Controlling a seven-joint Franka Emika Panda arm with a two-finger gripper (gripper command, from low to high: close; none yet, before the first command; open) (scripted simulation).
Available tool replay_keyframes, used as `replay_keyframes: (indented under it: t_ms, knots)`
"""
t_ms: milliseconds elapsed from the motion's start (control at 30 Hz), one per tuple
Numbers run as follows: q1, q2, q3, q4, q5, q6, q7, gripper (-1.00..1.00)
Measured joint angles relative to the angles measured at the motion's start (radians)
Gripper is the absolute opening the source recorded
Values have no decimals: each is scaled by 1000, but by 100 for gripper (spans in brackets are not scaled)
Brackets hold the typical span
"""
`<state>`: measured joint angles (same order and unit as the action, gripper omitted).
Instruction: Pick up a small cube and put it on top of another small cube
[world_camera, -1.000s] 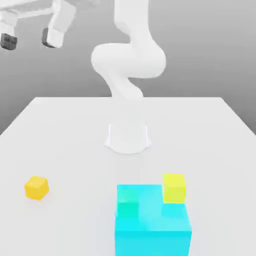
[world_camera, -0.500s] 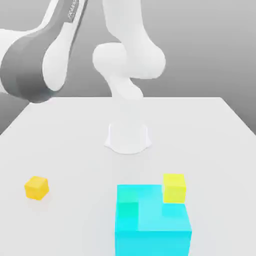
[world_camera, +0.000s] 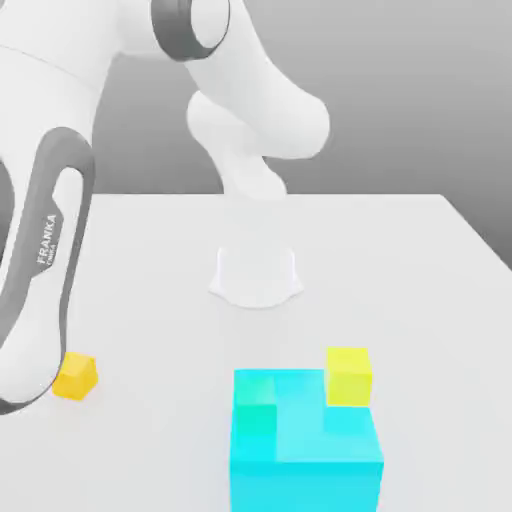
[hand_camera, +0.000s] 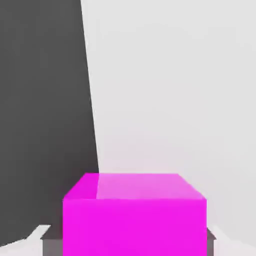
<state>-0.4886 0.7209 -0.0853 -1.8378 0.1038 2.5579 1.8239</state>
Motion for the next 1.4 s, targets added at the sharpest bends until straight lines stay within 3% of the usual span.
replay_keyframes:
  t_ms: [200,567,900,1033,1067,1267,1400]
  knots:
    - [16,-128,-9,-41,-14,-88,1,-100]
    - [152,-522,139,-377,-79,-140,-181,-100]
    - [325,-870,228,-694,-62,-172,-391,-100]
    - [330,-800,241,-753,-82,-45,-395,-100]
    - [331,-771,241,-762,-89,-6,-391,100]
    - [331,-756,242,-767,-93,13,-388,100]
    - [334,-846,238,-743,-77,-101,-400,100]
